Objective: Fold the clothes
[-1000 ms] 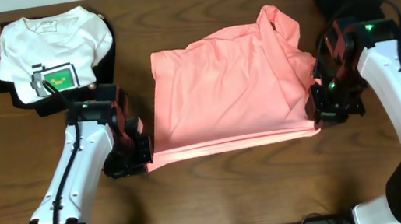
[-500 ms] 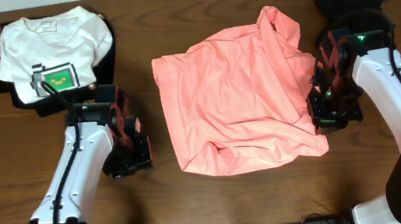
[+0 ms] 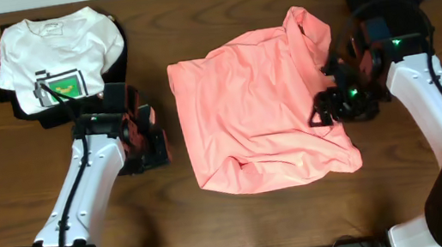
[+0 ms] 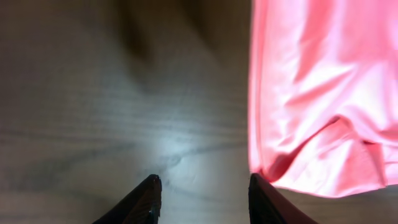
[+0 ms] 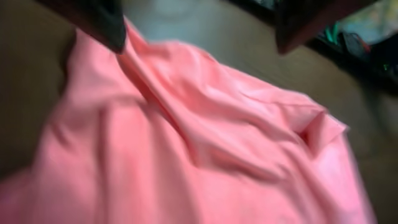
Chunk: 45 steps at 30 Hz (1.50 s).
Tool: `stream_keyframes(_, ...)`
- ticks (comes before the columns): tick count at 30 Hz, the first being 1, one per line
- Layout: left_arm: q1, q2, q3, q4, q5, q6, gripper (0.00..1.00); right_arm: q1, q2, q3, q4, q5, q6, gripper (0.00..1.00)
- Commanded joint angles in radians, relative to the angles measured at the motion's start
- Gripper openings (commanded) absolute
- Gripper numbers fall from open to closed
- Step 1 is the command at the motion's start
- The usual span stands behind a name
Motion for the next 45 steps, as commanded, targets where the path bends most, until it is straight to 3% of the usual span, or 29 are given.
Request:
stream_keyframes(1,-0.034,-0.013,-0.002,0.02,0.105,0.077,0.46,0.062,-0.015,-0.001,0.026,-0.111,-0.138,0.8)
stream_keyframes(6,-0.1,-0.013,-0.002,0.077,0.135,0.168,0.46,0.183,-0.015,-0.001,0.099,-0.046,-0.155,0.81)
stream_keyframes(9,-0.097,-0.015,-0.002,0.148,0.099,0.151,0.46,0.256,-0.014,-0.001,0.15,-0.043,-0.14,0.8)
stream_keyframes(17,0.122,-0.028,0.009,0.332,0.094,-0.054,0.46,0.455,0.001,-0.011,0.254,0.073,-0.056,0.7)
stream_keyframes(22,0.231,-0.028,0.009,0.373,0.145,-0.072,0.51,0.547,0.05,-0.032,0.305,0.145,-0.057,0.65)
stream_keyframes(29,0.327,-0.028,0.009,0.379,0.257,-0.072,0.54,0.602,0.163,-0.047,0.35,0.147,-0.069,0.58)
stream_keyframes(35,0.335,-0.028,0.009,0.367,0.27,-0.071,0.56,0.621,0.199,-0.047,0.35,0.105,-0.109,0.5)
stream_keyframes(45,0.335,-0.028,0.009,0.362,0.266,-0.067,0.56,0.694,0.204,-0.047,0.358,0.069,-0.14,0.49)
